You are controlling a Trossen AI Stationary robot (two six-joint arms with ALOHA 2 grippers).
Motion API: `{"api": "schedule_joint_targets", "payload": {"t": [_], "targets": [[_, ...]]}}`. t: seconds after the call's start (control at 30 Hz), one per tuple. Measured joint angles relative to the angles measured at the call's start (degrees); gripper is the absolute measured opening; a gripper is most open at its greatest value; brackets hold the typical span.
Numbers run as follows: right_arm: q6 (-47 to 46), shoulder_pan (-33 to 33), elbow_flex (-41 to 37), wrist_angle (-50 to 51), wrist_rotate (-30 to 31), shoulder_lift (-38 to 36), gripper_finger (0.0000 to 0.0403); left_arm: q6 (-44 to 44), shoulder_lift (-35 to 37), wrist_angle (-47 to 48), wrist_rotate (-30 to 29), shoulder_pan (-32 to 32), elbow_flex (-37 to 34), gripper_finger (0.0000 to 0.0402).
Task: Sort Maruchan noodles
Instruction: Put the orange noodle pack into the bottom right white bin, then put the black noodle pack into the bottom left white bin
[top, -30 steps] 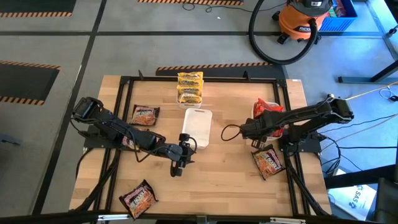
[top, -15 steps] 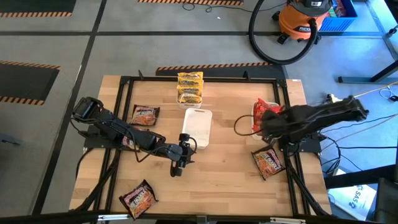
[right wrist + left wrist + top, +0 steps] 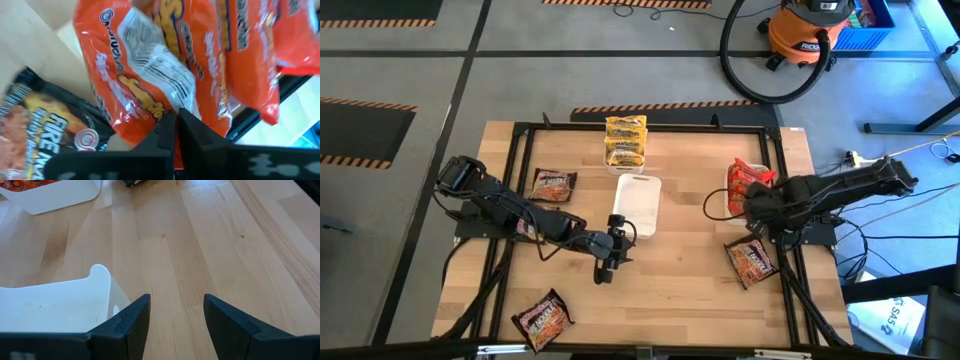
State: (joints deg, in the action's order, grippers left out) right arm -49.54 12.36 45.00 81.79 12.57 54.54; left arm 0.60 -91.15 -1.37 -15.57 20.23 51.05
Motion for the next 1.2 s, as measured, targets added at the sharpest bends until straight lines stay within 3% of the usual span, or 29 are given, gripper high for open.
{"api": "schedule_joint_targets", "payload": {"t": [0.73, 1.03, 1.2], "targets": [[0.2, 0.0, -1.0, -2.2, -2.5, 8.3, 0.0005, 0.0, 0.0, 0.0, 0.0, 0.0, 0.0, 0.0179], [-1.3, 0.0, 9.7, 2.2, -3.2, 8.0, 0.0005, 0.0, 0.0, 0.0, 0.0, 0.0, 0.0, 0.0179], [-0.3, 0.2, 12.7, -9.1, -2.9, 7.9, 0.0005, -0.3, 0.0, 0.0, 0.0, 0.0, 0.0, 0.0179]]}}
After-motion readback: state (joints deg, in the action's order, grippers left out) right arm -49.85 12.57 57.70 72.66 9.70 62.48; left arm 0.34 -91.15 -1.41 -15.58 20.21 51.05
